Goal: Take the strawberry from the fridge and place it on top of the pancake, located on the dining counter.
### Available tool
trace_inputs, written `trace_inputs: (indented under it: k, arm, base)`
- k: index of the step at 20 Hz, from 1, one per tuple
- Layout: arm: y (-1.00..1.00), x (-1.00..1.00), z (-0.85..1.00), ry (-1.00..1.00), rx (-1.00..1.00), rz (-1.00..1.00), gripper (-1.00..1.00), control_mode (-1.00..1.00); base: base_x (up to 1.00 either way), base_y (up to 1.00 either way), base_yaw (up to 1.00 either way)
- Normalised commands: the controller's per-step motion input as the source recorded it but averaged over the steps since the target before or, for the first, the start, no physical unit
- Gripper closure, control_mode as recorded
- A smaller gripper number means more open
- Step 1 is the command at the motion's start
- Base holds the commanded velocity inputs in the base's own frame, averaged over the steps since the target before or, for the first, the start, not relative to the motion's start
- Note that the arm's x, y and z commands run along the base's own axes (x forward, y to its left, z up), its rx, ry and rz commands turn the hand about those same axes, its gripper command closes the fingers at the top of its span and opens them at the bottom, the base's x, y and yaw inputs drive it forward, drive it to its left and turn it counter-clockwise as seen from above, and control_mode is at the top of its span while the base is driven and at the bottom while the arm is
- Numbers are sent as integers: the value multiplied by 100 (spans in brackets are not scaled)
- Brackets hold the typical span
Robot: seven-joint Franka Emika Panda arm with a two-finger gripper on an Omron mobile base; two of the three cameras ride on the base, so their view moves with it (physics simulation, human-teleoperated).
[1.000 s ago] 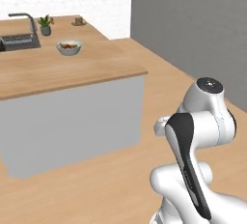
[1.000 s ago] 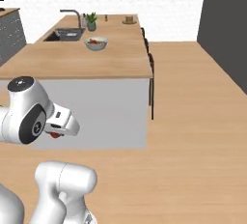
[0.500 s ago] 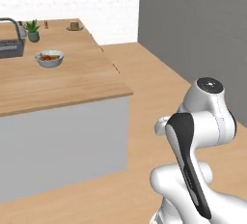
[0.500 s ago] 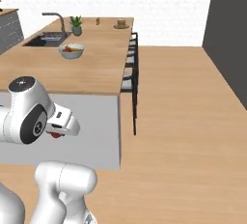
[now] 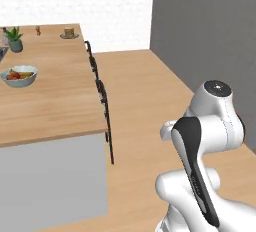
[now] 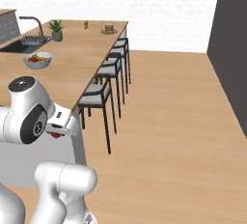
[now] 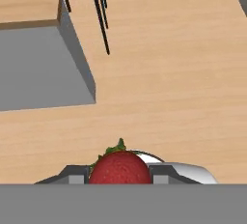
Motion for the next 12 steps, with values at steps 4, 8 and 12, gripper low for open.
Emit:
trace_inputs:
  k: [4, 8, 12]
  arm:
    - [0, 0, 0, 0, 0, 0, 100, 100]
    - [0, 0, 0, 0, 0, 0, 100, 100]
    - [0, 0, 0, 0, 0, 0, 100, 100]
  base:
    - [100, -100, 10]
    - [100, -100, 15]
    - [100, -100, 18]
